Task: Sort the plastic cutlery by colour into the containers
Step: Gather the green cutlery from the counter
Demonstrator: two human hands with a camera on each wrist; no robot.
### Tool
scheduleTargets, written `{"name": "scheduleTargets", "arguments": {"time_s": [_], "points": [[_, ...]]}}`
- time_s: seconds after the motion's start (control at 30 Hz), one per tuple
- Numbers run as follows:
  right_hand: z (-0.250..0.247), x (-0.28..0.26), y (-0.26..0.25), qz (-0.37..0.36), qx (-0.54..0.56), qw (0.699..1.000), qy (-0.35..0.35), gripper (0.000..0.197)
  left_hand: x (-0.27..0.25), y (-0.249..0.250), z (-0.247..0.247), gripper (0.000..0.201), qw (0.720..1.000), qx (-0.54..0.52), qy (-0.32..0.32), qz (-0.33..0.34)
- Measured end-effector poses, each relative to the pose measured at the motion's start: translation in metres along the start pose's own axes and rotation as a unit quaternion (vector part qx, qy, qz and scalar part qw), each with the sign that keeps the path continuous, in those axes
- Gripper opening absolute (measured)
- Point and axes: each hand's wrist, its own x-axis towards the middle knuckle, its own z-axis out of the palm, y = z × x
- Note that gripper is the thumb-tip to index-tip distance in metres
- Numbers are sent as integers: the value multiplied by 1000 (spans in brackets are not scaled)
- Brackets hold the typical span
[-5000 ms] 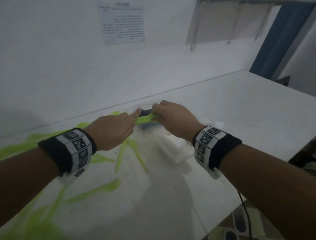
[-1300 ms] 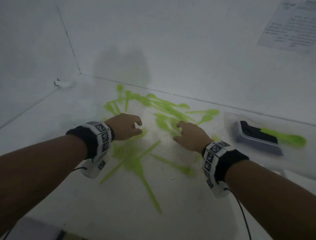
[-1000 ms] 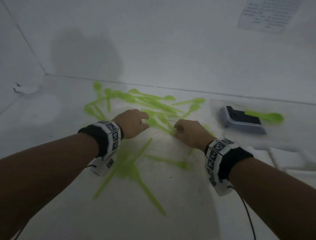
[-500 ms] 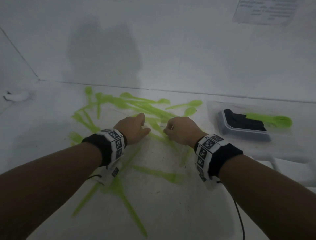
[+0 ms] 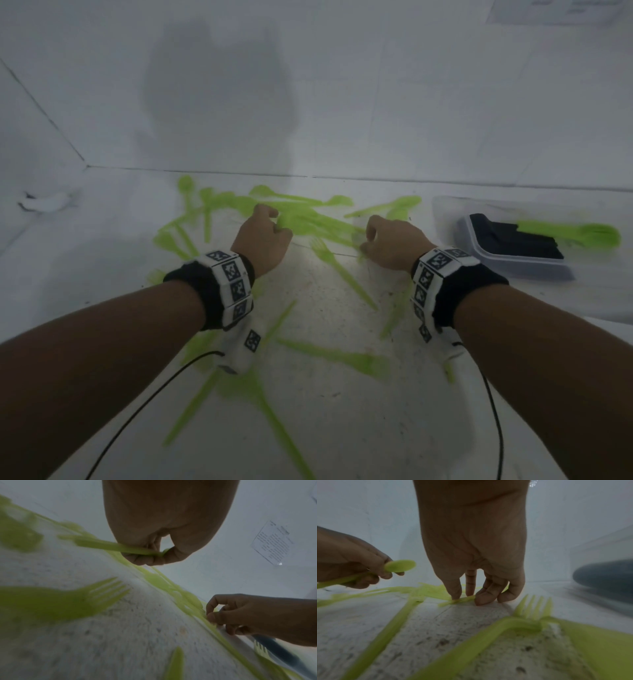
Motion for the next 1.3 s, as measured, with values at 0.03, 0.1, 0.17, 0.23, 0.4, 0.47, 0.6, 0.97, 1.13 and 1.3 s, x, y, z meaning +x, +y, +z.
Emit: {"name": "scheduleTargets", "arguments": {"time_s": [0.03, 0.1, 0.17, 0.23, 0.4, 0.47, 0.6, 0.97, 1.13, 1.3], "points": [[-1, 1, 0, 5, 2, 1000, -6, 21, 3, 2, -1, 15, 1000, 10, -2, 0], [-2, 2, 0, 11, 1, 1000, -14, 24, 11, 4, -2, 25, 1000, 15, 1, 11], [-3, 3, -1, 18, -2, 1000, -21, 26, 17, 3, 0, 37, 999, 17, -29, 19], [-4, 4, -3, 25, 2, 999, -25, 28, 19, 2, 2, 40, 997, 20, -65, 26], [-8, 4, -1, 34, 20, 999, -26, 33, 28, 3, 11, 43, 990, 108, -70, 65], [-9, 3, -1, 37, 26, 999, -27, 33, 29, 8, 16, 33, 994, 93, -41, 51], [-15, -3, -3, 54, 46, 997, -19, 38, 27, 20, 24, 37, 997, -42, -62, 23], [-6, 7, 6, 132, 158, 978, 32, 59, 15, 28, 18, 15, 986, -158, -55, -10], [-8, 12, 6, 155, 158, 975, 18, 70, 13, 18, 15, 28, 991, -113, -73, -1], [-9, 4, 11, 146, 247, 955, 71, 89, 9, 19, 15, 36, 984, -159, -78, -24]]}}
